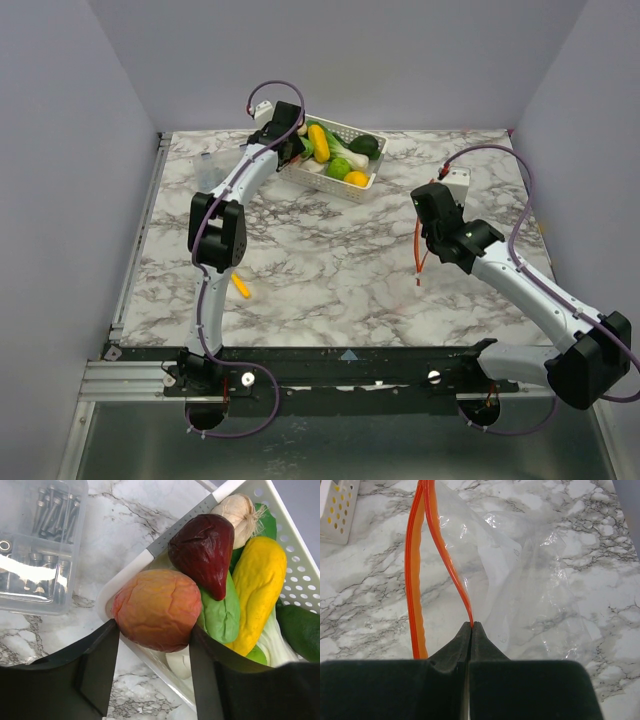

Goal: Place the food in the zip-top bag and seal the zipper
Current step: Pick up the fake fruit from the bin, then place the fake fruit in the zipper food storage bag.

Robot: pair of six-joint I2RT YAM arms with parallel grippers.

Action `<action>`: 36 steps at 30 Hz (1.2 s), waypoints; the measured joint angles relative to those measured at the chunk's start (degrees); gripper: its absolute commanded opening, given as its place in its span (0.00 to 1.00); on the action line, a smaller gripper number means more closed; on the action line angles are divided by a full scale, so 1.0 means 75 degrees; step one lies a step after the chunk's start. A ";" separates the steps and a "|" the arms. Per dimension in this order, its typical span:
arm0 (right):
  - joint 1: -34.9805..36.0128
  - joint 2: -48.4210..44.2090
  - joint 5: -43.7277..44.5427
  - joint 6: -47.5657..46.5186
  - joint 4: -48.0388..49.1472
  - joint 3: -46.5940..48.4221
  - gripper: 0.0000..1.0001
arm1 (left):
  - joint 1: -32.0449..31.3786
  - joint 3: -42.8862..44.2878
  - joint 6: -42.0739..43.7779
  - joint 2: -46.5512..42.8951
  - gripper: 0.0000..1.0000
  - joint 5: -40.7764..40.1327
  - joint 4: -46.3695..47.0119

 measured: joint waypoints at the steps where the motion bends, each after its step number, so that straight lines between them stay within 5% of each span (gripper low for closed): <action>1: 0.0000 0.0000 -0.0003 0.0000 0.0000 0.0000 0.01 | 0.0006 0.0000 0.0023 0.0000 0.32 0.0006 0.0012; 7: 0.0000 0.0000 -0.0020 0.0000 0.0000 0.0000 0.01 | 0.0006 -0.0303 0.0236 -0.0140 0.14 0.0090 0.0251; 13: 0.0000 -0.0003 -0.0020 -0.0006 0.0017 0.0000 0.01 | 0.0006 -0.1390 0.0644 -0.1174 0.06 0.0356 0.0425; 24: 0.0000 -0.0338 -0.0536 -0.0015 0.0166 -0.0291 0.01 | -0.0134 -0.4264 0.0831 -0.5202 0.00 0.2413 0.1026; 31: 0.0000 -0.0848 -0.1390 -0.0009 0.0204 -0.0644 0.01 | -0.1912 -0.7781 0.0064 -0.7717 0.00 0.4272 0.2806; 36: 0.0000 -0.1134 -0.1891 -0.0009 0.0189 -0.0769 0.01 | -0.3351 -0.8830 -0.0691 -0.7866 0.00 0.4736 0.4264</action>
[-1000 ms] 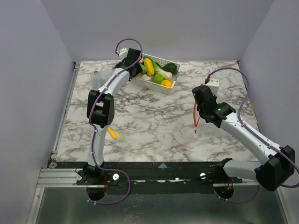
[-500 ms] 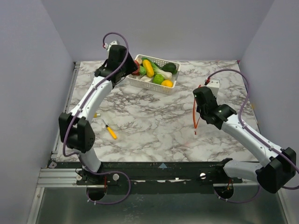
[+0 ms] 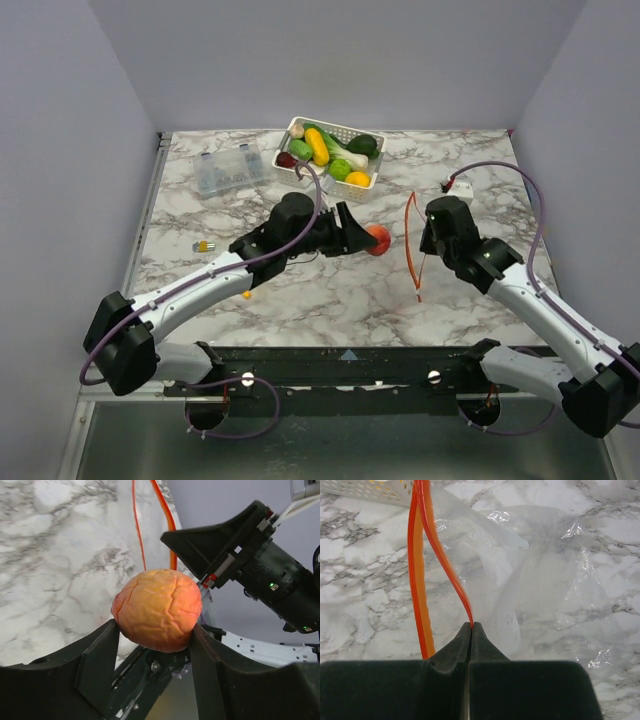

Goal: Place the food in the zip-top bag and seal the zipper
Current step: Place the fake fruit in the zipper food storage bag.

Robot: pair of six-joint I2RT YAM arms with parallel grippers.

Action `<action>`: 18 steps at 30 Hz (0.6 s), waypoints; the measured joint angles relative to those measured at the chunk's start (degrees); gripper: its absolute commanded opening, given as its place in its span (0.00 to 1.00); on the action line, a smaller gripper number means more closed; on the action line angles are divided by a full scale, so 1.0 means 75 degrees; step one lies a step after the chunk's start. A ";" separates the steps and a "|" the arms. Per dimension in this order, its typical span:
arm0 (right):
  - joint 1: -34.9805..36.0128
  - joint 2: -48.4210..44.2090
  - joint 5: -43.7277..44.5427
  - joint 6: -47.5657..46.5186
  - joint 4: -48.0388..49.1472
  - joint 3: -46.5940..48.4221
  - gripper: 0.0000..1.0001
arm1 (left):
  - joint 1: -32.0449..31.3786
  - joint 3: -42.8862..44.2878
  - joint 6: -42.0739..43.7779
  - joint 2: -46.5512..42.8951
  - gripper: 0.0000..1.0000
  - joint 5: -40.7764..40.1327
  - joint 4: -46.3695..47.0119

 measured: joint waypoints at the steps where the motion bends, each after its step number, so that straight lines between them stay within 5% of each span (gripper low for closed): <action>1: 0.0000 -0.0102 -0.0058 0.0000 -0.0003 -0.0006 0.01 | -0.0219 -0.0029 -0.0082 0.0061 0.00 0.0015 0.0154; 9: 0.0000 -0.0766 -0.0667 0.0061 -0.0003 -0.0009 0.01 | -0.1306 0.0361 -0.0627 0.1169 0.00 0.0009 0.1072; 18: -0.0064 -0.1008 -0.1014 0.0466 -0.0286 0.0044 0.01 | -0.1448 0.1218 -0.0659 0.2057 0.00 -0.0326 0.0580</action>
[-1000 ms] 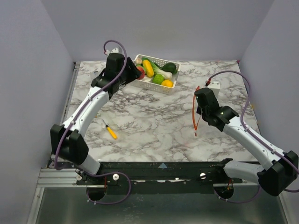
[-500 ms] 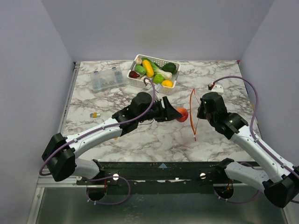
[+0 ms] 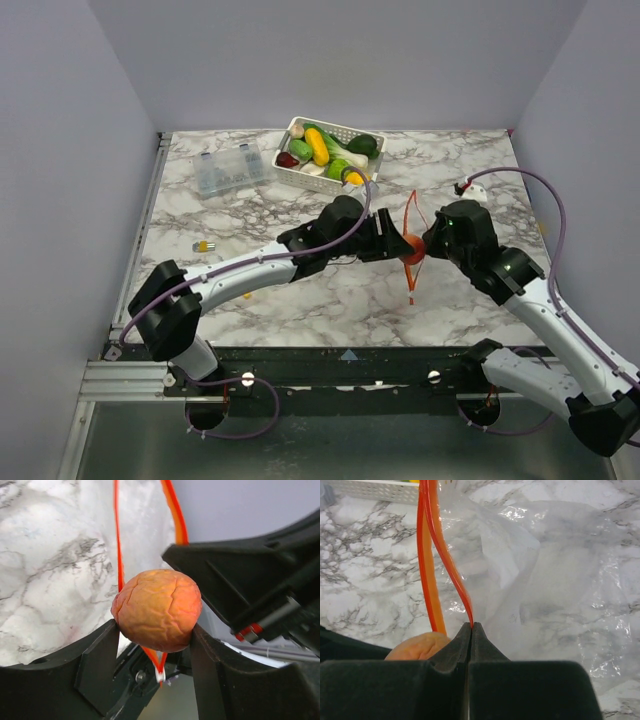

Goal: Place the food in the zip-top bag and seal the zipper
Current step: Place the fake fruit in the zipper food storage bag.

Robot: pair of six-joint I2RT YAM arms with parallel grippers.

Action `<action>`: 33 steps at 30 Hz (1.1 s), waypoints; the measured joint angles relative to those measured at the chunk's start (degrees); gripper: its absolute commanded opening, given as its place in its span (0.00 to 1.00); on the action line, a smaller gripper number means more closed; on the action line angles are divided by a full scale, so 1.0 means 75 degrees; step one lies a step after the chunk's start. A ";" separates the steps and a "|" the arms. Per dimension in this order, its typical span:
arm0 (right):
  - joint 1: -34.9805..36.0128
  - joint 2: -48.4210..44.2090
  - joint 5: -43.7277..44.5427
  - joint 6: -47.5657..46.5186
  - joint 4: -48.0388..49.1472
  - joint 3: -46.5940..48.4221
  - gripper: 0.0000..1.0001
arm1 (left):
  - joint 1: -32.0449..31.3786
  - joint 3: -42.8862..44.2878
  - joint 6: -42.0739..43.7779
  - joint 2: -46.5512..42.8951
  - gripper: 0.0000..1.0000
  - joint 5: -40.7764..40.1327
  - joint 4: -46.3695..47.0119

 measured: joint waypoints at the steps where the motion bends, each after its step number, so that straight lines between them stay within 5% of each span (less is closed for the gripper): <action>1: 0.0000 -0.0023 -0.0055 0.0082 -0.0023 0.0020 0.01 | -0.0003 0.0102 0.0017 0.0064 0.00 -0.0143 -0.0146; 13: 0.0015 -0.0134 -0.0659 0.0463 -0.0082 0.0254 0.01 | -0.0102 0.1766 0.0711 0.0472 0.00 -0.1833 -0.2404; 23: 0.0015 -0.0093 0.0058 0.1323 -0.0283 0.0600 0.01 | -0.0571 0.2588 0.0982 0.0953 0.03 -0.2518 -0.3124; 25: 0.0015 -0.0093 0.0152 0.1536 -0.0254 0.0644 0.01 | -0.0670 0.2637 0.1040 0.1037 0.14 -0.2500 -0.3139; 31: 0.0015 0.0076 0.0265 0.1731 -0.0184 0.0647 0.01 | -0.0793 0.2637 0.1329 0.1070 0.81 -0.2229 -0.3220; 33: 0.0015 0.0090 0.0286 0.1719 -0.0178 0.0647 0.01 | -0.0796 0.2637 0.1483 0.1043 0.92 -0.2081 -0.3229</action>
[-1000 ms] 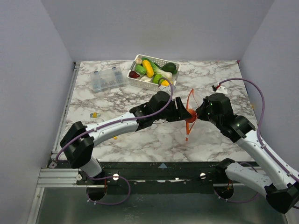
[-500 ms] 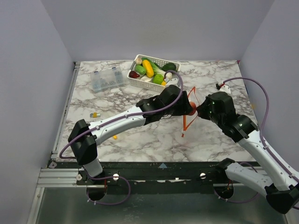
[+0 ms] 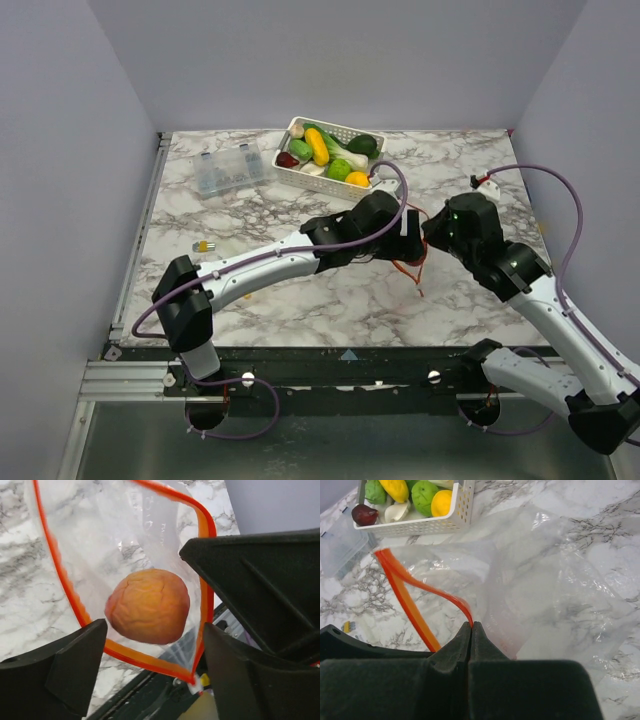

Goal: Place the food in the zip-top bag and seal the zipper
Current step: Place the fake fruit in the zipper food storage bag, then pick up the fake vegetable from the bin.

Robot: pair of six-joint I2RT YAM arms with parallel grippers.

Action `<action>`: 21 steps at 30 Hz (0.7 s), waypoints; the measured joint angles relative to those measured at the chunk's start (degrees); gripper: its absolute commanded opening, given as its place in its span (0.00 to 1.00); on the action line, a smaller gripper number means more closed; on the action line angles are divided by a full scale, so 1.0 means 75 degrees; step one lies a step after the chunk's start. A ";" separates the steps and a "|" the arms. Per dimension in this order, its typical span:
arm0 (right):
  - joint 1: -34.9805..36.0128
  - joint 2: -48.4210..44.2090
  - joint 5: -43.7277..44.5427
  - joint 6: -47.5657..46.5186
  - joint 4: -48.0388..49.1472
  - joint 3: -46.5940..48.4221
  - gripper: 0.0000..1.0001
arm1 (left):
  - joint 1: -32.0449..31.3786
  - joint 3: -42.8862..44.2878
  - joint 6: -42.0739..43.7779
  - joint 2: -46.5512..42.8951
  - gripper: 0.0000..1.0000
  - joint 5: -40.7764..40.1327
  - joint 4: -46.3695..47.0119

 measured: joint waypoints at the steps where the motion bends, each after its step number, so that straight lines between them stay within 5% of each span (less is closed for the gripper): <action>1: 0.0000 -0.0020 0.0026 -0.0015 0.0006 0.0000 0.01 | 0.0009 0.0000 0.0079 -0.0017 0.95 0.0055 -0.0003; 12: 0.0000 -0.0286 0.0408 -0.0152 0.0029 -0.0172 0.01 | 0.0530 -0.0192 0.0434 -0.0705 0.98 0.1247 0.0242; 21: 0.0003 -0.0274 0.1131 -0.0583 -0.0070 -0.0169 0.01 | 0.1851 -0.1886 0.0656 -0.1903 0.98 0.1448 0.1174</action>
